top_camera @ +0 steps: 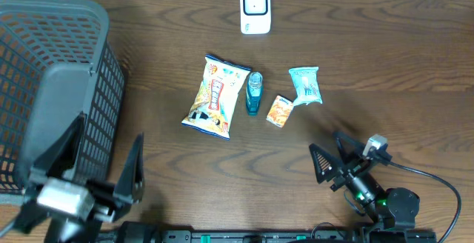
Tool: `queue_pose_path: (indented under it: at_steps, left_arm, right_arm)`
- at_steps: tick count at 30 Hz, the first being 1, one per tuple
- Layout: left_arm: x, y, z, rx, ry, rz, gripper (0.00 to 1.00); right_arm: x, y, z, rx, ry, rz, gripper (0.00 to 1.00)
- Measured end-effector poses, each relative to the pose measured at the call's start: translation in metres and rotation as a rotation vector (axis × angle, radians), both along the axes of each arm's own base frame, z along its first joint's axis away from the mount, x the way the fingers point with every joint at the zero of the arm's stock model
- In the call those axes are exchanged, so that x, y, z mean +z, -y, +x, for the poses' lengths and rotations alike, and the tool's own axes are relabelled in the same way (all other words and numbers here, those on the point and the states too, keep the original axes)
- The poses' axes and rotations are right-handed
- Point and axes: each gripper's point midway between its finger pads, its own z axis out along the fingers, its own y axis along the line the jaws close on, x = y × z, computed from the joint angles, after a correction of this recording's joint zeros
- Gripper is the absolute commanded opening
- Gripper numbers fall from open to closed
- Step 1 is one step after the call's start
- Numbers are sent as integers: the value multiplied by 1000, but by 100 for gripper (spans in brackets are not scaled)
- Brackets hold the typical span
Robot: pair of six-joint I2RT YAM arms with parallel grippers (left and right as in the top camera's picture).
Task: Scan the item barcode
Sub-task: 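Move the right gripper toward the mint-green pack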
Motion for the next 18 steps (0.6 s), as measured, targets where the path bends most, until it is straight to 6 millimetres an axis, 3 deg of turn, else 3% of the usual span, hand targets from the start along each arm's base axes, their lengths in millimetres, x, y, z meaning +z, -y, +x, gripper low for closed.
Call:
queue_pose_path:
  at_steps: [3, 10, 18]
  left_arm:
    - [1, -1, -13, -4, 23, -1, 79]
    - [2, -3, -38, -7, 70, -6, 79]
    - [2, -4, -55, -20, 105, -10, 79]
  right_arm:
    - [6, -4, -4, 30, 7, -3, 99]
    - [45, -6, -12, 47, -27, -44, 99]
    - [52, -6, -4, 74, -200, -155, 99]
